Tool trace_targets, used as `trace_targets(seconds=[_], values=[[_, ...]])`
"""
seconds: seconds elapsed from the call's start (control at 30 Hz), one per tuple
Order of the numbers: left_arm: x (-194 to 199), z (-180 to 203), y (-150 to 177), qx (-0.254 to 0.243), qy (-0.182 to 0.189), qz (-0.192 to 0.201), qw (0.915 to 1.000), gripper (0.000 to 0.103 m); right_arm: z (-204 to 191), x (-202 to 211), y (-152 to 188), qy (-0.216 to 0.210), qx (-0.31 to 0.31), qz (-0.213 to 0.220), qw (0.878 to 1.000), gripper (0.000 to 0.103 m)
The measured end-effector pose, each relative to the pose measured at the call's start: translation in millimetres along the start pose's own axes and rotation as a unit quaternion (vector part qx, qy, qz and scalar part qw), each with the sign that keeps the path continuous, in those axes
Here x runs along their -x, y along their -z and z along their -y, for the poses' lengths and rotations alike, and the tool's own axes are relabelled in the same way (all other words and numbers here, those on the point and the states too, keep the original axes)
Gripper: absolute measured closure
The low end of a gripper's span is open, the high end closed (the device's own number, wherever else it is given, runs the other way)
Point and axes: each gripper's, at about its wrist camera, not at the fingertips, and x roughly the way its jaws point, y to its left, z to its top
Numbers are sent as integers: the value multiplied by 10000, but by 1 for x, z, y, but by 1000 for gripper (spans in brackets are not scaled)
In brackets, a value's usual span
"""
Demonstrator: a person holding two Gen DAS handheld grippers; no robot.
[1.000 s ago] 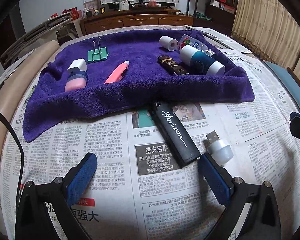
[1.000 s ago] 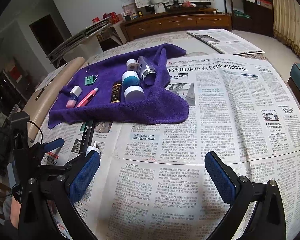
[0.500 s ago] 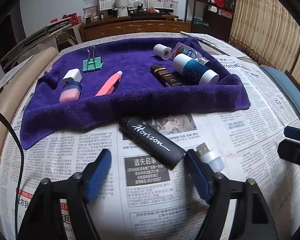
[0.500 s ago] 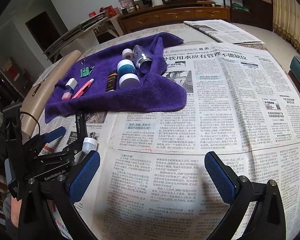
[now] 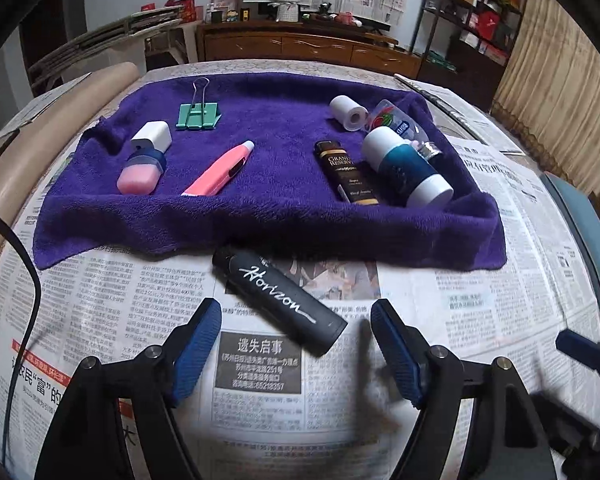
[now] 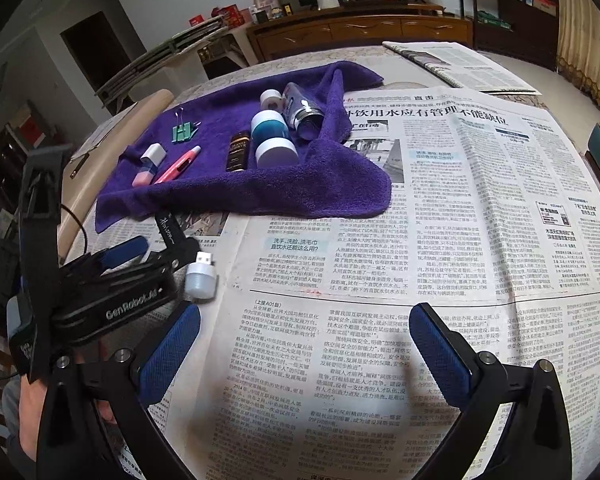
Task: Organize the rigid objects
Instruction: 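Grasp the black Horizon lighter with the left tool while the right tool grasps the white plug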
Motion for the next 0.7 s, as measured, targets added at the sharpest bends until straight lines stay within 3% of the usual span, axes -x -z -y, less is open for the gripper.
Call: trace_targets(seconds=[0.2,0.37,0.7], values=[[-7,-4,-4,129,-508,14,9986,27,0,-1,3,86,99,-50,9999,0],[1,-23,7,135,-559,8,9983,20,4,2,2,80,55,-19,10000,0],[4,-40,12,-32,-461,94,9989,19,-1,3,4,70,135,-35,9999,0]])
